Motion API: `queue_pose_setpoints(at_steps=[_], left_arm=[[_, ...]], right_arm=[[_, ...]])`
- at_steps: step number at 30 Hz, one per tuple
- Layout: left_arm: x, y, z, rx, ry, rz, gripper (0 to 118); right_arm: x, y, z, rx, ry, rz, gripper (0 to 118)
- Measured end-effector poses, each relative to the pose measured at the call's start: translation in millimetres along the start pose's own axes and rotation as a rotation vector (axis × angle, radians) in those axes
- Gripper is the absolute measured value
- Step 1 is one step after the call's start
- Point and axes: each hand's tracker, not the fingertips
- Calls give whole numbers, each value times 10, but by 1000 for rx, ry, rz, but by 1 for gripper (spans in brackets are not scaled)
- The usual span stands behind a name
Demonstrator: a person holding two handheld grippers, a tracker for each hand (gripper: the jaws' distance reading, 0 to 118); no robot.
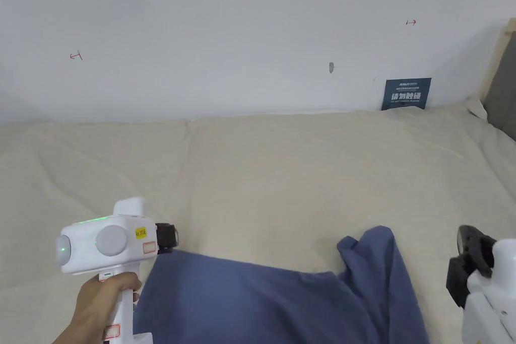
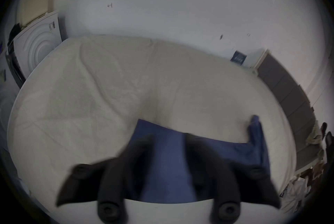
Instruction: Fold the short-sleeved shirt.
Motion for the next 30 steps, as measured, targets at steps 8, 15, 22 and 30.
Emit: queue_pose_setpoints(at_steps=[8, 15, 22, 30], left_arm=[[-239, 68, -1118, -183, 76, 39, 104], [-47, -126, -1290, -184, 153, -133, 26], [39, -113, -887, -66, 73, -98, 4], [70, -56, -107, 29, -44, -41, 4]], right_arm=[[2, -344, -537, -123, -57, 38, 0], [106, -494, -787, -208, -69, 40, 0], [252, -626, -1427, -476, -35, -73, 68], [76, -1174, -2298, -800, -13, -48, 93]])
